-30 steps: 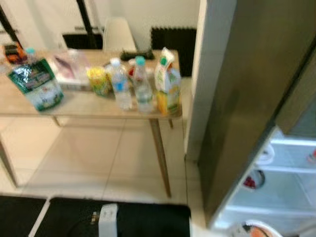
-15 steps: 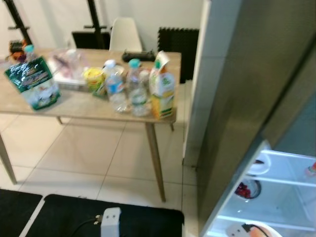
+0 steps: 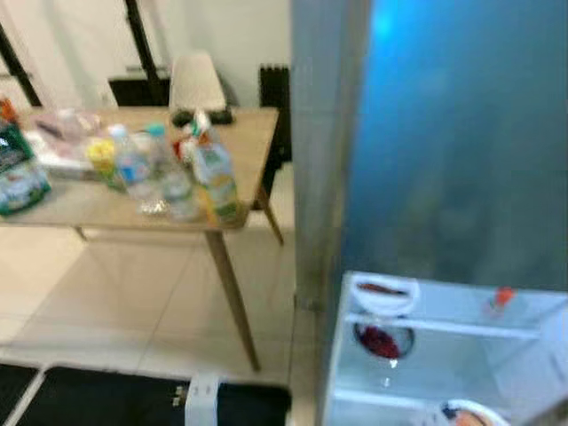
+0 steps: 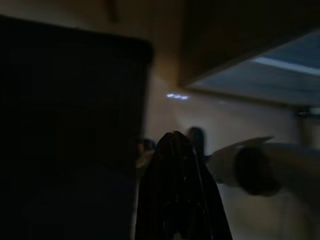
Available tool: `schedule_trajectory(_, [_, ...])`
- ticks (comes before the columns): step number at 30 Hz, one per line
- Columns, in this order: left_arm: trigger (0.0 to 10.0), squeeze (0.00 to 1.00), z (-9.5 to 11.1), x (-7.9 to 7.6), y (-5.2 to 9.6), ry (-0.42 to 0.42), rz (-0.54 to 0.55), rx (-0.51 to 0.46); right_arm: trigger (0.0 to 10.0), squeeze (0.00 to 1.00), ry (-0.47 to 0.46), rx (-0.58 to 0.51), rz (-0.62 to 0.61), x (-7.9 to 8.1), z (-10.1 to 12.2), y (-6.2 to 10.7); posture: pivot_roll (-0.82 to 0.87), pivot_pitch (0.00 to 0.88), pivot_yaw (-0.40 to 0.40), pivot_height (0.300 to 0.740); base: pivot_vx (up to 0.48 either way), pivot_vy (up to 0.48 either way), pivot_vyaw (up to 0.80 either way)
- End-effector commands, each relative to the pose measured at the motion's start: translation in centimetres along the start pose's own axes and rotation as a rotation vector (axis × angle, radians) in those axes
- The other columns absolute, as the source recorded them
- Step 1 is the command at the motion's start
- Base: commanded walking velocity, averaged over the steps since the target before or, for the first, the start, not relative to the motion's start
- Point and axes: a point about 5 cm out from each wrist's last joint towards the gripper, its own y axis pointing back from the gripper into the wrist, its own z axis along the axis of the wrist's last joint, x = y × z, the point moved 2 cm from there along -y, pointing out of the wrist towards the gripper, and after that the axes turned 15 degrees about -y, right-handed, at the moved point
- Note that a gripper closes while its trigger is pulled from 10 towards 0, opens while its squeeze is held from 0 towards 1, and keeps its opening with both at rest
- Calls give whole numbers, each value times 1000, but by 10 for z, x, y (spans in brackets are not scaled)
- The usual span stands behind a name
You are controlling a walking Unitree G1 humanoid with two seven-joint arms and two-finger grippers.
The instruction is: Restocking fridge
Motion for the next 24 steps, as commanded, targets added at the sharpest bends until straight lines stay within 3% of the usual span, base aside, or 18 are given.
schedule_trajectory(1, [10000,0,-5,-1,1,-3,-3,19,10000,0,-7,-15,-4,0,4,0,-91,0,-8,740,0,-428,0])
schedule_trajectory(6, [10000,0,-5,-1,1,-1,-3,20,10000,0,-8,-16,-2,0,4,0,-91,0,-8,740,0,-413,0])
schedule_trajectory(12, [10000,0,-4,-4,0,1,-24,16,10000,0,5,-24,5,1,6,0,-91,0,-8,740,0,0,0])
schedule_trajectory(19, [10000,0,-2,-11,-1,-66,-71,10,10000,0,38,-39,13,3,9,0,-93,0,-8,740,0,0,0])
schedule_trajectory(22, [10000,0,6,-15,-3,-169,-102,-13,10000,0,83,-72,28,5,17,0,-92,0,-10,740,0,0,0])
schedule_trajectory(24, [10000,0,8,-16,-3,-191,-110,-24,10000,0,95,-84,34,6,20,0,-92,0,-10,740,0,0,0])
